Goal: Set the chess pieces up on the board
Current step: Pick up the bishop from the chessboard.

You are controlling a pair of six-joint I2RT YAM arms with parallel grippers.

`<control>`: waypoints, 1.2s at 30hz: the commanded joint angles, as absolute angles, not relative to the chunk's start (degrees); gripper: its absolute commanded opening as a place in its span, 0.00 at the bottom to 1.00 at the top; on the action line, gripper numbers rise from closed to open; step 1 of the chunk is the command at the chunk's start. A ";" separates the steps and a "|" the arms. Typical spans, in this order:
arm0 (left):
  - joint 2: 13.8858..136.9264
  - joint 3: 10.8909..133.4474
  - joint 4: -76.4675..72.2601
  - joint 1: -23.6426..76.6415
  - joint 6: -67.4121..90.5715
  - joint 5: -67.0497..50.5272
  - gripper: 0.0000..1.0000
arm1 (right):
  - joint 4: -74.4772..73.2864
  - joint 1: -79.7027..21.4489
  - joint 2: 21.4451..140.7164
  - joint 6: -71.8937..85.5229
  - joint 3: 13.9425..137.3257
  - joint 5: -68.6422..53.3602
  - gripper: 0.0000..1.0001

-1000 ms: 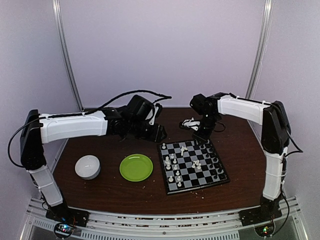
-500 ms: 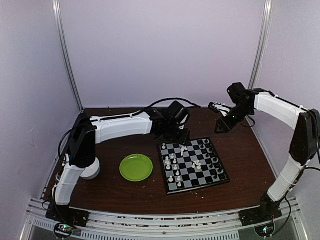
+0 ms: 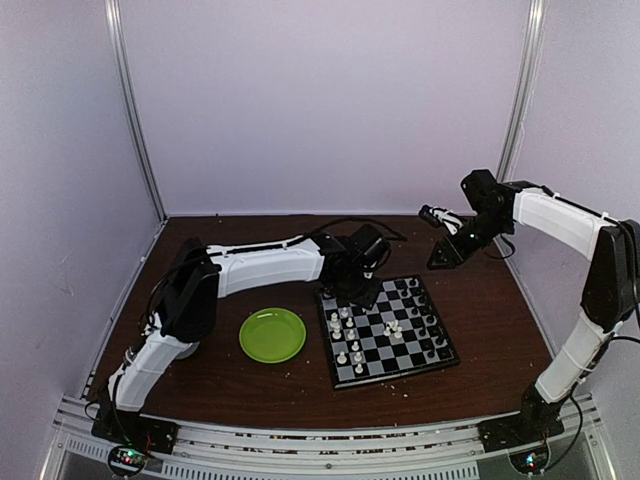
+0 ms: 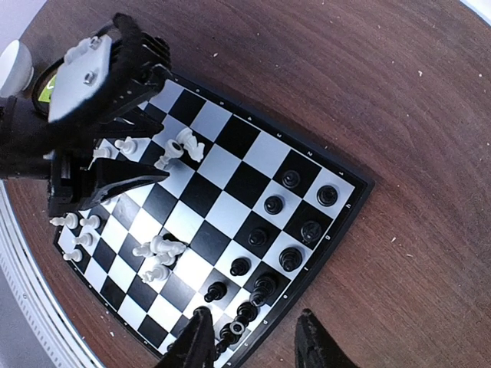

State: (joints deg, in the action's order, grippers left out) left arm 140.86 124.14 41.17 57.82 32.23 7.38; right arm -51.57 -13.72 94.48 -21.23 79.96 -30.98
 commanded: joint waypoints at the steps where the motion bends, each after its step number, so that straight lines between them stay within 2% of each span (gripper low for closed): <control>1: 142.96 127.06 43.50 58.36 31.04 9.49 0.45 | -51.52 -13.01 93.91 -21.88 79.62 -33.34 0.37; 26: 144.49 126.92 43.95 58.36 30.52 8.67 0.19 | -53.02 -12.48 95.46 -22.31 79.98 -35.66 0.37; 36: 141.49 126.24 43.99 58.21 29.57 9.04 0.05 | -53.97 -12.48 96.04 -23.04 80.23 -37.45 0.36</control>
